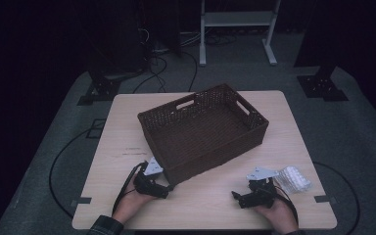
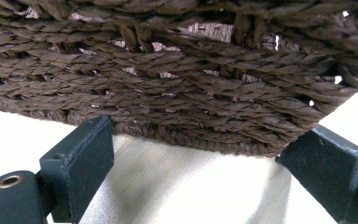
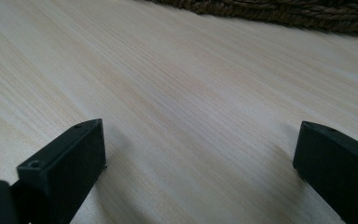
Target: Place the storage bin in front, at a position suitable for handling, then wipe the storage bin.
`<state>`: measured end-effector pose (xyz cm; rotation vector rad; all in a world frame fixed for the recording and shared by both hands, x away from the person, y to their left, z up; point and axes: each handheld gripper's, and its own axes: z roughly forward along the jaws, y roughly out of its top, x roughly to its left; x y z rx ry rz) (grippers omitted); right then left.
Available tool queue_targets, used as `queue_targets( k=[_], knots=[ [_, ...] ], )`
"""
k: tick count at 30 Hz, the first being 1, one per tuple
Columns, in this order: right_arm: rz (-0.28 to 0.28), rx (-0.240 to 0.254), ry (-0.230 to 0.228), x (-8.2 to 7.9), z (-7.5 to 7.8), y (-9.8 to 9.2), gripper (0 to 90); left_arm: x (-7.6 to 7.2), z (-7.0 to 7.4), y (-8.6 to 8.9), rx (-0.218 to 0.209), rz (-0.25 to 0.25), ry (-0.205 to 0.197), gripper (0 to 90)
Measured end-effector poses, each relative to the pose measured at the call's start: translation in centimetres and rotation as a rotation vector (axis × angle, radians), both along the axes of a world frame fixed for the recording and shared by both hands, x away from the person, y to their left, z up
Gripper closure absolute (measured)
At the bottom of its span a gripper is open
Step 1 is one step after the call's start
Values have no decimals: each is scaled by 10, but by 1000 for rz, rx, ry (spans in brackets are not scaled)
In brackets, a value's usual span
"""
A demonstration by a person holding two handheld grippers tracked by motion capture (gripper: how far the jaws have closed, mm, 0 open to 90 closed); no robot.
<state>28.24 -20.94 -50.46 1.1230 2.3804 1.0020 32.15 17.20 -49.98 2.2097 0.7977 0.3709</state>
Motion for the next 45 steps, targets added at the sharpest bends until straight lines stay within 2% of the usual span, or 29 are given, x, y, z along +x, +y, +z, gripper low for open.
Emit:
queue_targets(
  k=[5,8,10,11,14,21,28,45],
  knots=[
    [2,-7,7,0,1,1,23,0,0,0,1,3,1,94],
    [37,-8,33,-2,7,1,159,0,0,0,1,6,2,93],
    [56,21,63,-1,10,1,138,0,0,0,1,8,2,93],
    [57,22,62,-2,12,1,138,0,0,0,0,9,2,93],
    [63,10,47,-4,15,3,135,0,0,0,1,10,2,93],
    [72,18,31,-4,27,0,135,0,0,0,0,10,2,93],
    [57,-3,3,-4,36,-6,135,0,0,0,0,10,2,93],
    [-27,6,-66,0,61,-37,139,0,0,0,-1,10,2,93]
  ],
)
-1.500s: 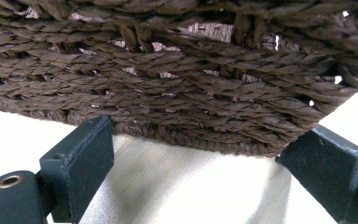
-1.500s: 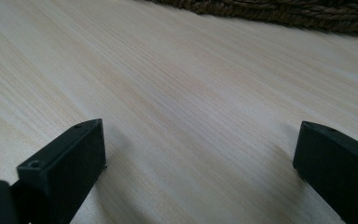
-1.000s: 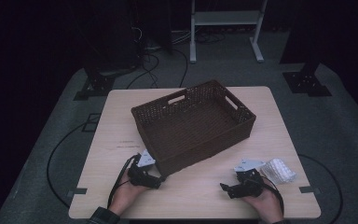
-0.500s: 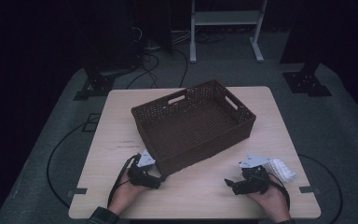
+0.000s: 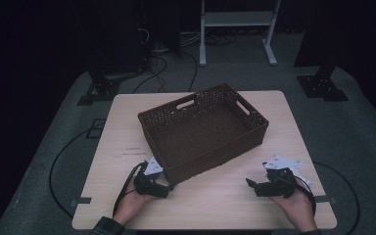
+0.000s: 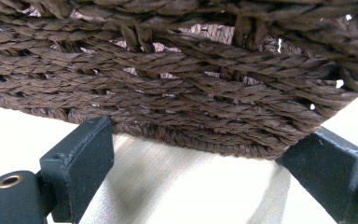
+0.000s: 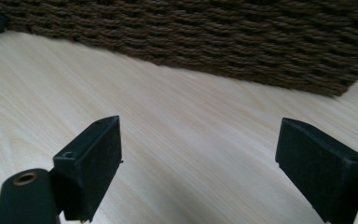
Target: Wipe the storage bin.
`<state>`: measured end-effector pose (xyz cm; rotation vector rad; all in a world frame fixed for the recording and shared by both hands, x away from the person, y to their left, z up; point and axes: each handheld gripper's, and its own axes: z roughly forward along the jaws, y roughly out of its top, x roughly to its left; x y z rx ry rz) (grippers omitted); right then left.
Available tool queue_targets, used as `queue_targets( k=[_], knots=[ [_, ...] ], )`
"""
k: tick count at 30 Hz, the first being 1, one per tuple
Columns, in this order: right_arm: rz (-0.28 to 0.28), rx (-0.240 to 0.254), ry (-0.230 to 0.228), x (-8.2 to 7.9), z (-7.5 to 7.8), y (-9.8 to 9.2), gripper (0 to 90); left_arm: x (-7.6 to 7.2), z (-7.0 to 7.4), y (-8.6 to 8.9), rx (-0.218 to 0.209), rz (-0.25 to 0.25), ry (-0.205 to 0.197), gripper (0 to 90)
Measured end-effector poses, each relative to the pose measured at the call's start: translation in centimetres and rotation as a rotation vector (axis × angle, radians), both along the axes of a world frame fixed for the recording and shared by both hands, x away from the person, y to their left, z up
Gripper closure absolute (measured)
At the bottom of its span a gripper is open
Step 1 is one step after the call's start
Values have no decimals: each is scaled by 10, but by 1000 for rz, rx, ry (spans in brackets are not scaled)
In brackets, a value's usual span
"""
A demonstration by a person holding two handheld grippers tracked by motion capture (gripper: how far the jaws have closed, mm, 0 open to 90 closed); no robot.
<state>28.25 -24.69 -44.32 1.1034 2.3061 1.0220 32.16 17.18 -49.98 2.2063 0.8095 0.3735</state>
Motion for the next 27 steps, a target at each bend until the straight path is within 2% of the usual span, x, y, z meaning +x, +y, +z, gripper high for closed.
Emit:
queue_targets(
  k=[15,27],
  knots=[
    [-108,2,-36,-1,9,-35,139,0,0,0,2,1,0,92],
    [-198,-4,-35,-3,6,-66,139,0,0,0,2,-1,0,91]
  ],
)
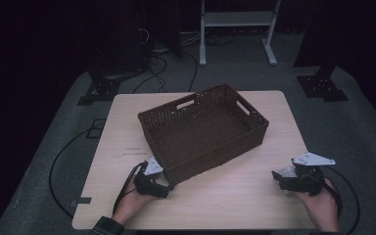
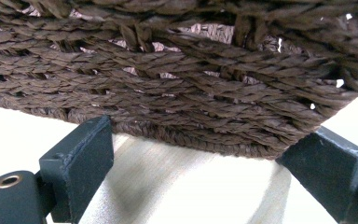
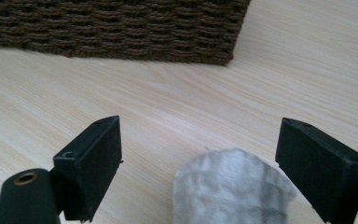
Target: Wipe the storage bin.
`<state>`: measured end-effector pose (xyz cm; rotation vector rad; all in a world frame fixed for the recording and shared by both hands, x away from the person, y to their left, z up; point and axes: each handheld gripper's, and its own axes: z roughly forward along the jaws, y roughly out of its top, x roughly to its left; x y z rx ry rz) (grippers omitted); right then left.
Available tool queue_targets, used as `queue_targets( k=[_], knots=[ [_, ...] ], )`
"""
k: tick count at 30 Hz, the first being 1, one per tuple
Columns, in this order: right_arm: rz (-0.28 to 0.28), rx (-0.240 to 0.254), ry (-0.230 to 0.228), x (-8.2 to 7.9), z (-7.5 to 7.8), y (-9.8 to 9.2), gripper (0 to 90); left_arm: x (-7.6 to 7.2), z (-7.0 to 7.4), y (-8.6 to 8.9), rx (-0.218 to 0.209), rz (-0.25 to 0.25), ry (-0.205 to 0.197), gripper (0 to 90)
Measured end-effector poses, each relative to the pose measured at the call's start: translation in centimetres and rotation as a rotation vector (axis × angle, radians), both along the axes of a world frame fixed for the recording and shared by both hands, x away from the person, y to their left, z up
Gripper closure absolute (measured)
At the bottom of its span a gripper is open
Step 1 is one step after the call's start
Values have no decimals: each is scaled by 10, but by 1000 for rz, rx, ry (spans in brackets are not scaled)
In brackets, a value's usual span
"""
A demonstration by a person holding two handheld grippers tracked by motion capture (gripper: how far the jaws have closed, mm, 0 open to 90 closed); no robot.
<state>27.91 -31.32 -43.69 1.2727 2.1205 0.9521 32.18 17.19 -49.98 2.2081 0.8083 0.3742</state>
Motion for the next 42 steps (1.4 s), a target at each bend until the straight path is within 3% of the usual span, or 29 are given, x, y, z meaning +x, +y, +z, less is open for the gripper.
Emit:
queue_targets(
  k=[16,23,26,36,42],
  knots=[
    [-79,-22,70,-8,-26,-20,129,0,0,0,-1,0,0,91],
    [-72,-15,101,-11,-40,-24,148,0,0,0,0,-1,0,91],
    [-62,-16,128,-10,-47,-24,214,0,0,0,-1,-1,0,91],
    [-80,14,139,-8,-46,-29,452,0,0,0,-1,-1,0,91],
    [-63,11,131,-7,-42,-27,511,0,0,0,-1,-1,0,91]
  ],
)
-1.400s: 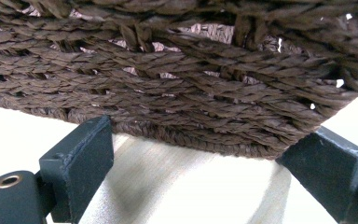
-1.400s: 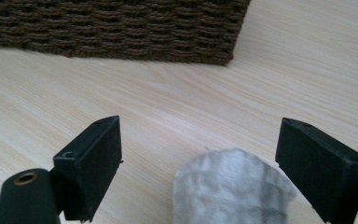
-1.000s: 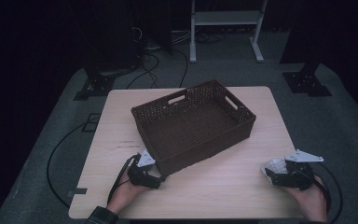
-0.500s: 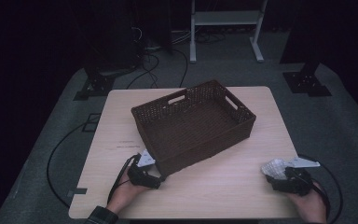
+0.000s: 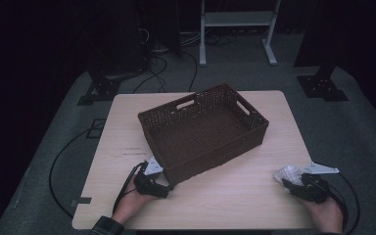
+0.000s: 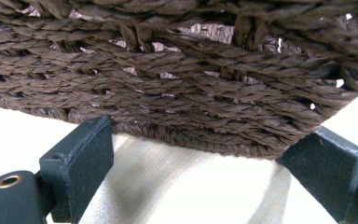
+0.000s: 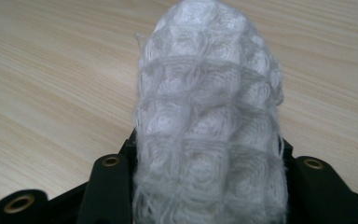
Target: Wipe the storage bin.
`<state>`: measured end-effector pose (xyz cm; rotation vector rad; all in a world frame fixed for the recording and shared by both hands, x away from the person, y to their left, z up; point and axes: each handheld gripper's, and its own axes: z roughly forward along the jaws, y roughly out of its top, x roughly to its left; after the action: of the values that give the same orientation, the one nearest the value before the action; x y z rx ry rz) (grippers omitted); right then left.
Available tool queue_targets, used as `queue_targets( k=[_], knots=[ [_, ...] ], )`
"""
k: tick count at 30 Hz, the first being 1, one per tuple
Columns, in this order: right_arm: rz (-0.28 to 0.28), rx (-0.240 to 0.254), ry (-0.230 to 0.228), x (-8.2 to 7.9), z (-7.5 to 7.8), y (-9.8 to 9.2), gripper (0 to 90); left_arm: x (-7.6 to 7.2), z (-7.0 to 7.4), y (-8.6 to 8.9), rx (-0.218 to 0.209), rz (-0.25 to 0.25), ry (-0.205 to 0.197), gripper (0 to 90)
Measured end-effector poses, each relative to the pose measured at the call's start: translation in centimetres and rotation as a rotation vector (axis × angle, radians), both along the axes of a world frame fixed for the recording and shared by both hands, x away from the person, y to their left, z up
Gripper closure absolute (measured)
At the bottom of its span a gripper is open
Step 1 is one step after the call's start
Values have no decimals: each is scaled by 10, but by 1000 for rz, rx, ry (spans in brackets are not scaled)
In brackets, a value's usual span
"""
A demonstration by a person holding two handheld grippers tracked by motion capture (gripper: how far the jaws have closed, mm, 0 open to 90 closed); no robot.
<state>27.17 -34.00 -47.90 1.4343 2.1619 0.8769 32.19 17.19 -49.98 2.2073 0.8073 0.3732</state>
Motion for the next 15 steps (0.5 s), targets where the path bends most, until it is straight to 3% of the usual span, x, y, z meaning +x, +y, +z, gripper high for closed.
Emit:
queue_targets(
  k=[2,10,15],
  knots=[
    [7,28,9,2,3,-1,520,0,0,0,0,0,1,91],
    [3,48,-46,11,17,3,533,0,0,0,1,0,-1,91],
    [2,59,-54,21,24,5,535,0,0,0,0,-2,0,92]
  ],
)
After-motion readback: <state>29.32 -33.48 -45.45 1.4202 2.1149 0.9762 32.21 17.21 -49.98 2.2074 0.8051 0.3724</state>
